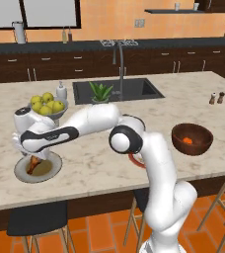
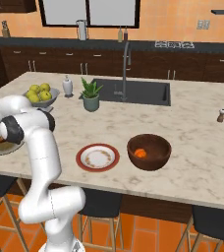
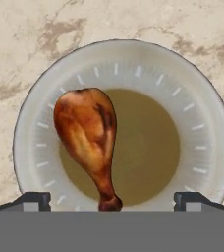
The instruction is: Pick the chicken drumstick and squash from their plates and place them in the bowl. Then put the bowl in the fridge.
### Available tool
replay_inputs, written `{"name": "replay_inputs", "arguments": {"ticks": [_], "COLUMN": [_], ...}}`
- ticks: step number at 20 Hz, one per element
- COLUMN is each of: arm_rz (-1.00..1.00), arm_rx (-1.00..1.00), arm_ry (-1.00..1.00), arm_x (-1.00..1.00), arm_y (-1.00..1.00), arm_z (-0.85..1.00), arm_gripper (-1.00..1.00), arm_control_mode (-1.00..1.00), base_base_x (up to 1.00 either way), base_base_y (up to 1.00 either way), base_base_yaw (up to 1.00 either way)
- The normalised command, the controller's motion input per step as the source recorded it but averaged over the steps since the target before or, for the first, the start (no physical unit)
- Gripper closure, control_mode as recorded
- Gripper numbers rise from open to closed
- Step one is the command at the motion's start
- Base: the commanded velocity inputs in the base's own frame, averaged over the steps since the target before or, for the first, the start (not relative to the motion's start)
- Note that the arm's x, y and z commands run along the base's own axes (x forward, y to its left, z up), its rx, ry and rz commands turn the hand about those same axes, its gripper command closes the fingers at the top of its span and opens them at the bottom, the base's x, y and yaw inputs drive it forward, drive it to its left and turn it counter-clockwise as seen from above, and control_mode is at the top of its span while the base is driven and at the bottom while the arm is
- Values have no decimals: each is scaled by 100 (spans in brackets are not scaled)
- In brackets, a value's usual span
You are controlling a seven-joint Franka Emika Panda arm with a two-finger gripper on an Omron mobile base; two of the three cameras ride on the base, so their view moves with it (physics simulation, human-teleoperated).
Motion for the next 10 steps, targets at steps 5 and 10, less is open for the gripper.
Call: {"name": "replay_inputs", "arguments": {"ticks": [5, 10], "arm_rz": [0, 0], "arm_rx": [-1, 0], "arm_ry": [0, 0], "arm_x": [16, 0], "arm_y": [22, 1], "arm_z": [-50, -48], "arm_gripper": [-100, -100], "arm_control_mode": [-100, -100], "base_base_x": [0, 0], "base_base_y": [0, 0], "base_base_yaw": [0, 0]}}
